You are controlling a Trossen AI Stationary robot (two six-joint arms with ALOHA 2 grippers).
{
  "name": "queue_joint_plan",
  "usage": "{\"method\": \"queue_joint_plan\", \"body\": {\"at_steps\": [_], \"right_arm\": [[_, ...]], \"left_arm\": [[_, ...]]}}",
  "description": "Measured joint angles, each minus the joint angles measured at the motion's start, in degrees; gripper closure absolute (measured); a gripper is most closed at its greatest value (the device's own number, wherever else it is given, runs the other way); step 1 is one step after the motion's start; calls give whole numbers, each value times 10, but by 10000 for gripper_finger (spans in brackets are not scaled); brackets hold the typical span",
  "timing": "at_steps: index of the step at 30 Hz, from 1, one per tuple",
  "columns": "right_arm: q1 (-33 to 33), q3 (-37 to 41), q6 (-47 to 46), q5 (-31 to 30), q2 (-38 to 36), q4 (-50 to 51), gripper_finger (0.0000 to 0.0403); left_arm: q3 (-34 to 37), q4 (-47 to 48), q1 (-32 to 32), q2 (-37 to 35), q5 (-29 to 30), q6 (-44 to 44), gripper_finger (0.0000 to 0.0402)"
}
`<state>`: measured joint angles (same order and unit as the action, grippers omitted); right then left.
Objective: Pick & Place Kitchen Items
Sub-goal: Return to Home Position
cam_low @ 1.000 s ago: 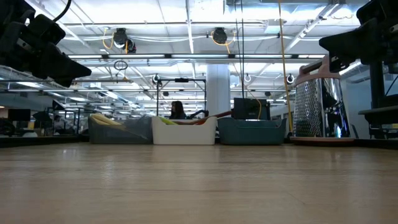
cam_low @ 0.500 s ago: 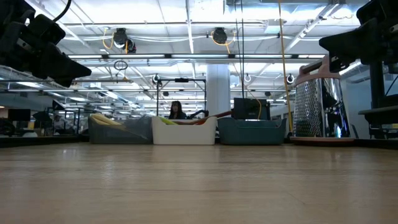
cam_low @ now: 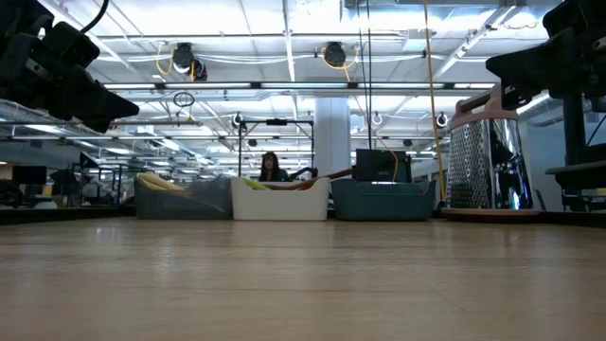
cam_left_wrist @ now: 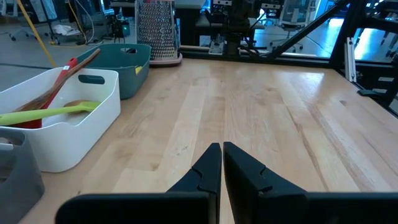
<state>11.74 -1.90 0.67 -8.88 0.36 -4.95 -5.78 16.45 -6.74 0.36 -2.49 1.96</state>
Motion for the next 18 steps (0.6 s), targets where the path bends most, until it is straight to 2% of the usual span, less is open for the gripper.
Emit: {"method": "queue_joint_plan", "body": {"at_steps": [18], "right_arm": [[0, 0, 0, 0, 0, 0, 402]], "left_arm": [[0, 0, 0, 0, 0, 0, 378]]}}
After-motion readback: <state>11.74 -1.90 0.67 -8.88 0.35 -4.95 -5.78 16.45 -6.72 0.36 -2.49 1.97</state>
